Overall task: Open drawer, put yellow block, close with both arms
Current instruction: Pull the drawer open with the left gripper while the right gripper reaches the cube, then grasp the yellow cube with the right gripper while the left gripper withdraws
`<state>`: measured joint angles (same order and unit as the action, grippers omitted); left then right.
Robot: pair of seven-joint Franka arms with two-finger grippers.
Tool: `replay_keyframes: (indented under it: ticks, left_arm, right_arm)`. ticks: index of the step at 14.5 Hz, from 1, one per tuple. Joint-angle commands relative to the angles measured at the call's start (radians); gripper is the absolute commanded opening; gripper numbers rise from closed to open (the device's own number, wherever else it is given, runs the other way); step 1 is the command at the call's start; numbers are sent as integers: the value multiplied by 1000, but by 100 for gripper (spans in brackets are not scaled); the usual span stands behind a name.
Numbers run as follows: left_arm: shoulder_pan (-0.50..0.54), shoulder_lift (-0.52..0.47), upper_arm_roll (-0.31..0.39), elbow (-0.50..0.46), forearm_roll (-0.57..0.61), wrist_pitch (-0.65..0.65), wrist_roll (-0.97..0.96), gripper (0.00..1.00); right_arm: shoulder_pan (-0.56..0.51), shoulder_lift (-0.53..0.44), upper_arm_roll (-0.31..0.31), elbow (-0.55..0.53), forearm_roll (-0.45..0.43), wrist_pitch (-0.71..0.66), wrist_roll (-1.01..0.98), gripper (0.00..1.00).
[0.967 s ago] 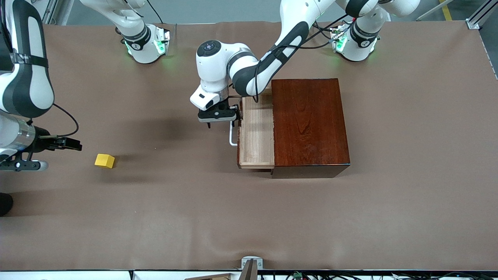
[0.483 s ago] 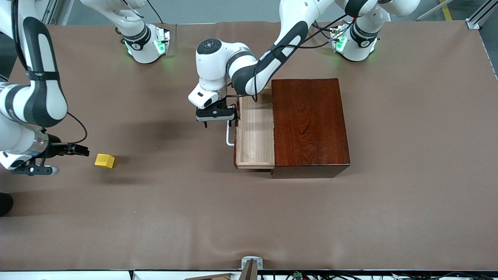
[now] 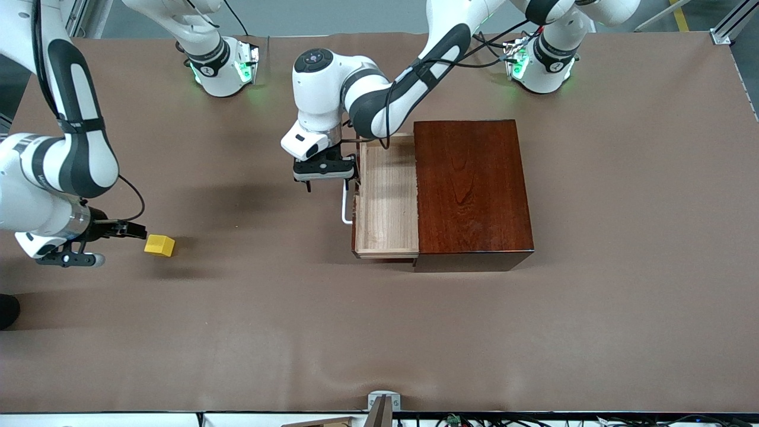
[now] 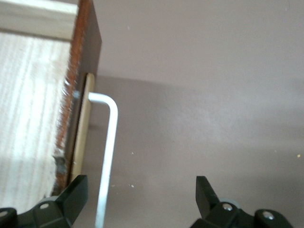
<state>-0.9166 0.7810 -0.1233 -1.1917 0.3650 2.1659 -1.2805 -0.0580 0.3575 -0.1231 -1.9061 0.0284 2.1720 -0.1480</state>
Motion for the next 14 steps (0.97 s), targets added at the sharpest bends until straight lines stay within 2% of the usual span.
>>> replay_keyframes:
  ticks: [1, 3, 7, 10, 12, 14]
  left_arm:
    - [-5, -46, 19, 17, 0, -70, -14, 100]
    - [19, -130, 47, 15, -11, -125, 10, 100]
    - [142, -285, 42, -6, -26, -314, 142, 100]
    - [263, -374, 40, -8, -61, -454, 356, 100]
    - [373, -420, 40, -11, -136, -501, 537, 100]
    - [451, -462, 40, -25, -152, -561, 683, 100]
  right_arm:
    - [-11, 4, 14, -63, 15, 92, 8, 100]
    - [-13, 30, 16, -67, 16, 121, 5, 100]
    - [-11, 80, 17, -68, 25, 176, 1, 100]
    - [-11, 103, 17, -80, 65, 224, 1, 100]
    - [-11, 107, 17, -88, 73, 233, 1, 100]
    - [-9, 116, 17, -96, 73, 236, 1, 100]
